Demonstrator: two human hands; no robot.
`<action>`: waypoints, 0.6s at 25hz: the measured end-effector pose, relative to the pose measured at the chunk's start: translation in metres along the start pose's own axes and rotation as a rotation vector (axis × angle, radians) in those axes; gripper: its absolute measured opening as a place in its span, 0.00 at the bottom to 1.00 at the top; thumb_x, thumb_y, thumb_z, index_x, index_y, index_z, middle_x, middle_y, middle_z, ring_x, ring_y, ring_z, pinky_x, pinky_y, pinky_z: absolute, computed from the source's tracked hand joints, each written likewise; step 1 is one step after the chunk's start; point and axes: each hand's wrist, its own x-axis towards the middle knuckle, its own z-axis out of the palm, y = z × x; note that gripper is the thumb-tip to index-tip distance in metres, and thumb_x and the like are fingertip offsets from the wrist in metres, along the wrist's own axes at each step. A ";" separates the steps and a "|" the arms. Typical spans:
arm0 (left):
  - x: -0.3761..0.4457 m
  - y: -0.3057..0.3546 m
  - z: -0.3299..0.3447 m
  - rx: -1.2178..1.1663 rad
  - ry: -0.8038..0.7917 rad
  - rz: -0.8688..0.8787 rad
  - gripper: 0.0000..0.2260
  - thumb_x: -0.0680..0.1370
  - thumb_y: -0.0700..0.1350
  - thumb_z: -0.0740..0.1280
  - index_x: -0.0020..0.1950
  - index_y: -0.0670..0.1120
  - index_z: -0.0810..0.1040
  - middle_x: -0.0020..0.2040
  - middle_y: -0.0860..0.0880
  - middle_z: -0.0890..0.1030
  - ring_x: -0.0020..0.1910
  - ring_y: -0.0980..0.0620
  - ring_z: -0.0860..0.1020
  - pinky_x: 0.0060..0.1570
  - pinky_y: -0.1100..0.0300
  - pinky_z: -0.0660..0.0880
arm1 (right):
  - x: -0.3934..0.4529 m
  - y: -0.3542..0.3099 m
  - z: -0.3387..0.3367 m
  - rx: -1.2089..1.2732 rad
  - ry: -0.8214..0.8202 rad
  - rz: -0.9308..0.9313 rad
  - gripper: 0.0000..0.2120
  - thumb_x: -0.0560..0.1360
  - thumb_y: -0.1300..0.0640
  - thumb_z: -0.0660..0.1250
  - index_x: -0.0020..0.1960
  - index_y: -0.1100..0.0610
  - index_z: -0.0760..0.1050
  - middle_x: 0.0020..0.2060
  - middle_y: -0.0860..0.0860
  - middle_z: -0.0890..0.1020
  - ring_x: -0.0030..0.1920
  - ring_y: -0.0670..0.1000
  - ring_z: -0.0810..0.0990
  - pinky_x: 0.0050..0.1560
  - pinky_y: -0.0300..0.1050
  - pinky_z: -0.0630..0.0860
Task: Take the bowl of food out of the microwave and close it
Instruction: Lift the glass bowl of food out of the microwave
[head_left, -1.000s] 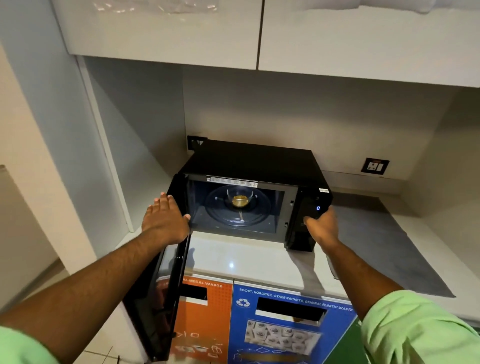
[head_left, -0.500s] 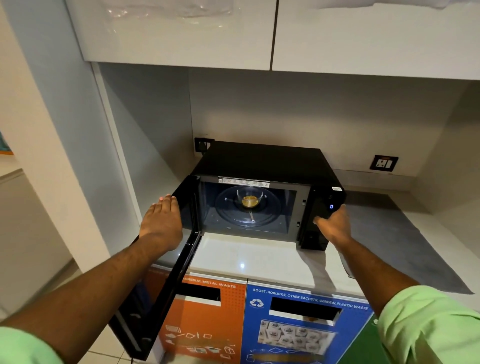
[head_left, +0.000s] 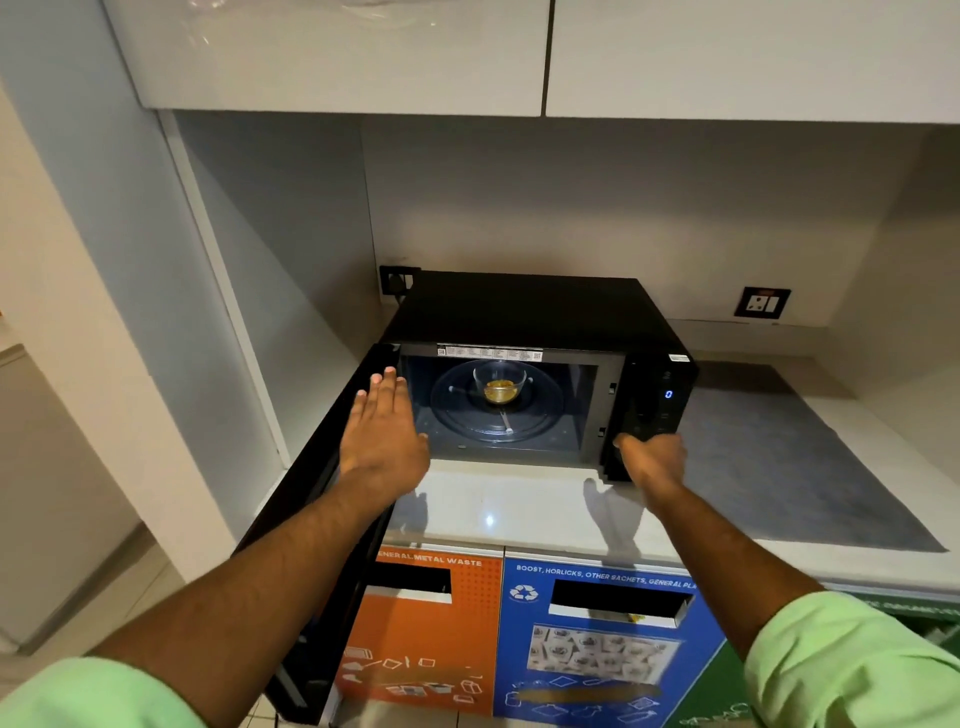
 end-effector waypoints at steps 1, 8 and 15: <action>0.002 0.007 0.008 -0.110 -0.036 -0.007 0.38 0.79 0.55 0.62 0.81 0.43 0.47 0.83 0.45 0.46 0.82 0.45 0.44 0.80 0.50 0.44 | -0.012 0.003 0.005 0.015 -0.025 0.018 0.22 0.69 0.56 0.75 0.59 0.63 0.75 0.50 0.60 0.82 0.41 0.57 0.81 0.41 0.48 0.78; 0.028 0.055 0.066 -0.814 -0.355 -0.252 0.34 0.81 0.58 0.60 0.82 0.48 0.50 0.83 0.48 0.48 0.81 0.43 0.51 0.77 0.47 0.54 | -0.037 0.012 0.060 0.035 -0.334 0.030 0.27 0.68 0.54 0.76 0.65 0.58 0.72 0.54 0.55 0.80 0.60 0.62 0.80 0.55 0.52 0.77; 0.116 0.060 0.127 -0.964 -0.305 -0.421 0.30 0.79 0.61 0.61 0.78 0.50 0.61 0.77 0.44 0.66 0.72 0.41 0.70 0.71 0.44 0.68 | 0.008 -0.020 0.122 0.051 -0.512 -0.164 0.25 0.73 0.58 0.75 0.68 0.56 0.73 0.59 0.50 0.80 0.59 0.51 0.79 0.56 0.45 0.76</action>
